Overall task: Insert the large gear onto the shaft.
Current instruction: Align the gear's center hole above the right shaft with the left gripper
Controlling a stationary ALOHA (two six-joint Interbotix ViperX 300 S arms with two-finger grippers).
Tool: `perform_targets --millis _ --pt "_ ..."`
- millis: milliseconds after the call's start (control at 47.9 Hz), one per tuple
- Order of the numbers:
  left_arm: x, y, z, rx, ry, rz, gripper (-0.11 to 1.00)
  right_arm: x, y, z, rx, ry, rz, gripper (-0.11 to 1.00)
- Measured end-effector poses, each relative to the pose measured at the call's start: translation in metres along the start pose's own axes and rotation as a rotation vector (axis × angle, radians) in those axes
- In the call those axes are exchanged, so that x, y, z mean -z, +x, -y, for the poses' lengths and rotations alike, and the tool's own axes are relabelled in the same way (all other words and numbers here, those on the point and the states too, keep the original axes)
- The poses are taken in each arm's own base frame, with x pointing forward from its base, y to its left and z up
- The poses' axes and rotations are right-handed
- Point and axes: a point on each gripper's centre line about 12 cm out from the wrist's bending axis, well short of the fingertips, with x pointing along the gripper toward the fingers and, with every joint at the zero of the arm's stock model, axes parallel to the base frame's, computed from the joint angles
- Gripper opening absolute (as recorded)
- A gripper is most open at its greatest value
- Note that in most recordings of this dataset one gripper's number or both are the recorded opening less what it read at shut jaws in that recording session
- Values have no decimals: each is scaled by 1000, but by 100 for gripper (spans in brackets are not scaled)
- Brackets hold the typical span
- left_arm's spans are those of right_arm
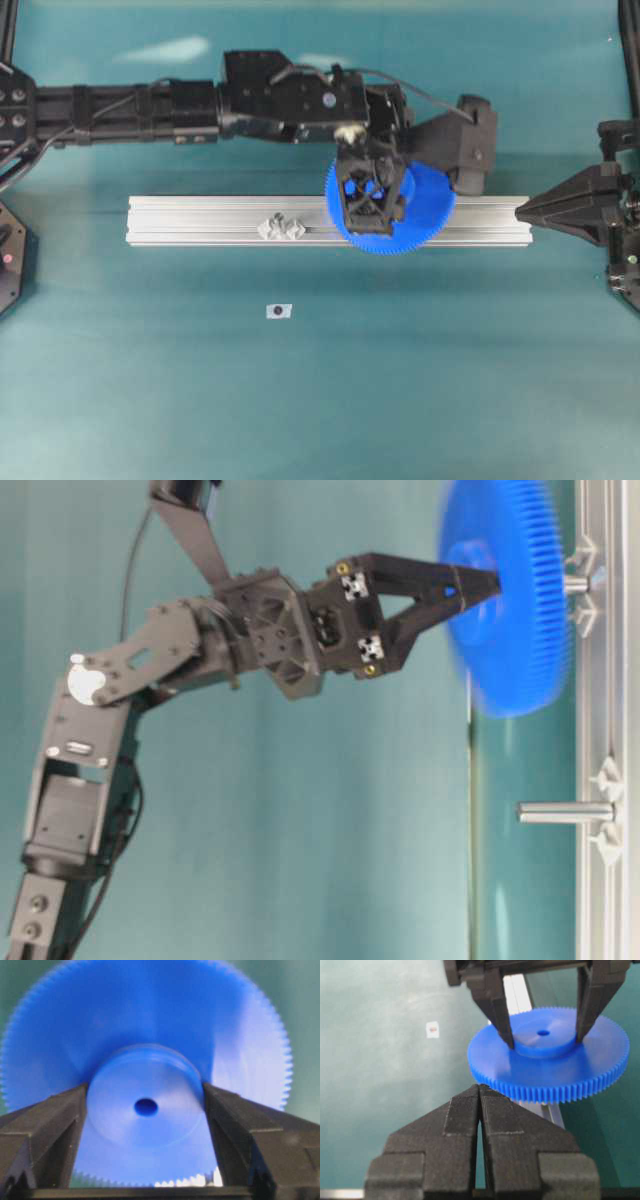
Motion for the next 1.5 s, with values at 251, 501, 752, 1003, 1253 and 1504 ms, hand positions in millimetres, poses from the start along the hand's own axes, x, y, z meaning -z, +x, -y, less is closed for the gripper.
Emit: perform_targets --millis 251,501,752,1003,1253,1504 --pt "-1 0 0 0 8 1 76 0 0 0 0 0 3 4" --pt "-6 -1 -2 -3 6 10 76 0 0 0 0 0 2 4" --pt "-13 0 -2 -4 4 16 76 0 0 0 0 0 0 4" --pt "-14 0 -1 -2 5 12 76 1 0 0 0 2 -2 4" --pt "-14 0 -2 -3 4 14 76 0 0 0 0 0 0 4" --pt "-15 1 -1 -2 2 14 76 0 0 0 1 2 0 4"
